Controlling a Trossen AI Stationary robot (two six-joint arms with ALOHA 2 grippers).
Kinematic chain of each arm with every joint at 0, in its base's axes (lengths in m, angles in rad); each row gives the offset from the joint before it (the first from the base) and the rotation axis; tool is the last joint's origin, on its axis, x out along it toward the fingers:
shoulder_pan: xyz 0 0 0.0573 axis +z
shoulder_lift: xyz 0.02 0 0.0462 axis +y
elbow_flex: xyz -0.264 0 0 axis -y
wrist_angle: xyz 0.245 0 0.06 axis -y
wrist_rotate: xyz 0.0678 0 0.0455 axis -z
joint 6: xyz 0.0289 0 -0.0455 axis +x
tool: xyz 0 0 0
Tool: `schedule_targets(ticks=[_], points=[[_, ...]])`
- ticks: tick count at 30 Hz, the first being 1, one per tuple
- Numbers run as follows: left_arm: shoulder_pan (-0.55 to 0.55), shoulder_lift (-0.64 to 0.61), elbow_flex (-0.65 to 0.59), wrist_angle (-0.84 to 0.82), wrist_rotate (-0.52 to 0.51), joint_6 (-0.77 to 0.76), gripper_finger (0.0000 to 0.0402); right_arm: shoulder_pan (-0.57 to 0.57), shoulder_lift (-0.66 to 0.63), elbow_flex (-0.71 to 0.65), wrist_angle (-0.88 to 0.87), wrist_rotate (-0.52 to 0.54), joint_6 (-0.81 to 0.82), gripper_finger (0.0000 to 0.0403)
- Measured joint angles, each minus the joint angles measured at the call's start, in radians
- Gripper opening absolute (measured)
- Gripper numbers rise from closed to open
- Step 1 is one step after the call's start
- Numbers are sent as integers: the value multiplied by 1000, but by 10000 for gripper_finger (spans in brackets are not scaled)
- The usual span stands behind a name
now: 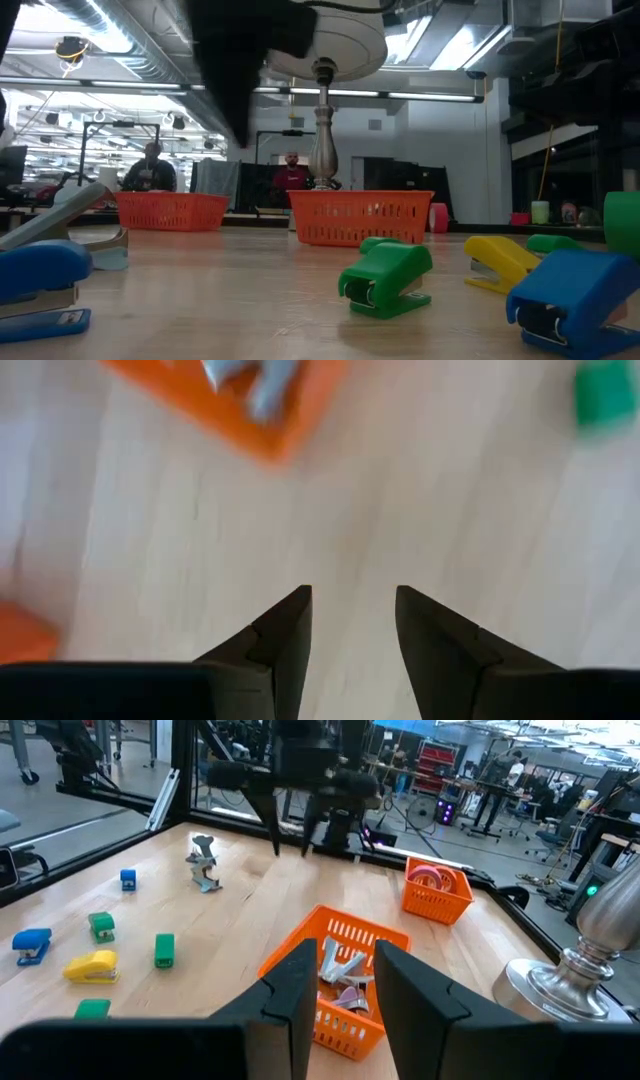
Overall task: Pick and place Stapler, Stapler remover, tape
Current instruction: Put the black staple remover into the middle orange bin
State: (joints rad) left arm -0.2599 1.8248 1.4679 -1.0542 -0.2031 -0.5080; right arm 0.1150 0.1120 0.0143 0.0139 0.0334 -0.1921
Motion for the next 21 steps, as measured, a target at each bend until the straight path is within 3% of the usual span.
schedule_targets(ticks=[15, 21], points=[[-253, 0, -6, -84, 154, -106, 141, 0, -2, 0, 1, 0, 0, 106], [-350, 1, -6, -72, 171, -331, 141, 0, -2, 0, 1, 0, 0, 106]])
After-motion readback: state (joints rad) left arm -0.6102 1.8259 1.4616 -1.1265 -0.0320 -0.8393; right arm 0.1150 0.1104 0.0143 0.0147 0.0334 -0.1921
